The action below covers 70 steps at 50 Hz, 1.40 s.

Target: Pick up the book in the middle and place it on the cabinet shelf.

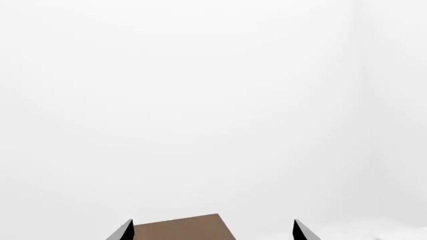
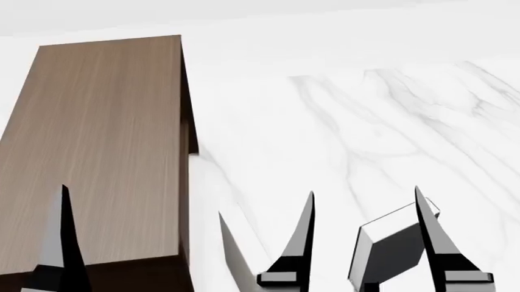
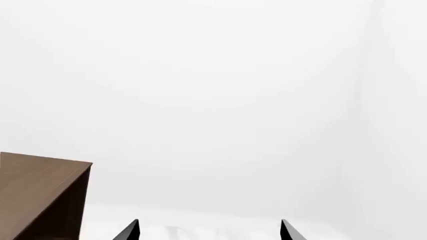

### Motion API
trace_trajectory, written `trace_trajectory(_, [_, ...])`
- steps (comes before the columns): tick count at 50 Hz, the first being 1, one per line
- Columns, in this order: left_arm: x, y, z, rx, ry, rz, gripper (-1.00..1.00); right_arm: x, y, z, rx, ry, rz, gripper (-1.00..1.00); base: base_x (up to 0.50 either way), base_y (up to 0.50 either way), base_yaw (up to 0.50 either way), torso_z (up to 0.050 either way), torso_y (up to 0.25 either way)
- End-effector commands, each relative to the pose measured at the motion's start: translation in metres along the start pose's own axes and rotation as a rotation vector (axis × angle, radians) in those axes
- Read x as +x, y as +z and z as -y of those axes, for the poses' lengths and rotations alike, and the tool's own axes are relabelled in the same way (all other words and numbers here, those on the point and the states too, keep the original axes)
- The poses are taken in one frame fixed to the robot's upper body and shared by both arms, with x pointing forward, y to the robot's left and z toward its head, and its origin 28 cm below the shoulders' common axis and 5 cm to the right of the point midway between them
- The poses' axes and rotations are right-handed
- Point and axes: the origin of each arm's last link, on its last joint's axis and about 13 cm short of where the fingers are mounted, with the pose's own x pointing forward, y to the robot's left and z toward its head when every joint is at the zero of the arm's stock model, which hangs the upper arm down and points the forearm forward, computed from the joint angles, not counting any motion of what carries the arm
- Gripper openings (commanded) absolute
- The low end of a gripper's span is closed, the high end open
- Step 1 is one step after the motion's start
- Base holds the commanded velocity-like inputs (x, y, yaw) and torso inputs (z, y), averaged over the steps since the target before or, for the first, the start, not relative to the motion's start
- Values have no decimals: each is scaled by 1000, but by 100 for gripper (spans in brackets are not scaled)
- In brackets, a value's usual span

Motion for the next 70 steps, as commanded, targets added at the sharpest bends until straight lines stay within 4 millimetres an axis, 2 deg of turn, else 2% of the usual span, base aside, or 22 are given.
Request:
trace_trajectory(1, [0,-1,0,0,-4,-5,100,0,1,1,-1,-7,-2,100,0,0,0,38,-195])
trace_trajectory(22, [0,2,0,4,11,-34,100,1,-1,1,16,-12,-13,100,0,0,0,32,-180])
trace_trajectory(28, [-2,5,1,-15,16,-55,100,10,6,2,44,-31,-3,100,0,0,0,0,0])
trace_trajectory(33, [-2,5,4,-14,13,-61,100,43,19,4,56,-116,-35,100,0,0,0,0,0])
trace_trajectory(34, [-1,4,5,-24,20,-67,100,58,20,4,85,-175,-131,100,0,0,0,0,0])
trace_trajectory(35, [-1,3,5,-26,19,-71,100,64,22,4,98,-192,-150,100,0,0,0,0,0])
trace_trajectory(40, [-1,-5,6,-33,28,-100,100,110,43,5,42,-270,-143,100,0,0,0,0,0])
trace_trajectory(42, [-1,-4,6,-32,30,-101,100,120,48,4,86,-244,-183,100,0,0,0,0,0])
trace_trajectory(43, [-1,-4,6,-32,31,-101,100,133,61,4,269,-159,-94,100,0,0,0,0,0])
trace_trajectory(44, [-1,-4,6,-32,31,-101,100,133,61,4,269,-159,-94,100,0,0,0,0,0])
trace_trajectory(45, [-1,-3,5,-32,34,-99,100,154,63,4,225,-197,-161,100,0,0,0,0,0])
trace_trajectory(49, [0,-3,4,-31,39,-99,100,193,66,6,325,-253,-220,100,0,0,0,0,0])
trace_trajectory(50, [0,-3,4,-32,39,-99,100,209,66,7,338,-335,-288,100,0,0,0,0,0])
trace_trajectory(52, [0,-2,4,-32,38,-97,100,219,66,7,404,-328,-306,100,0,0,0,0,0])
trace_trajectory(53, [0,-2,4,-34,39,-97,100,230,64,8,383,-369,-341,100,0,0,0,0,0])
trace_trajectory(57, [0,-1,4,-35,39,-95,100,250,61,7,449,-398,-417,100,0,0,0,0,0])
trace_trajectory(61, [0,-1,4,-35,38,-93,100,270,58,5,295,-402,-394,100,0,0,0,0,0])
trace_trajectory(62, [0,-1,4,-36,37,-92,100,274,56,6,270,-460,-379,100,0,0,0,0,0])
trace_trajectory(66, [0,1,3,-40,40,-88,100,285,58,4,265,-513,-368,100,0,0,0,0,0])
trace_trajectory(67, [0,1,2,-42,43,-86,100,288,58,3,198,-530,-370,100,0,0,0,0,0])
trace_trajectory(70, [0,2,2,-40,45,-85,100,294,56,2,215,-517,-385,100,0,0,0,0,0])
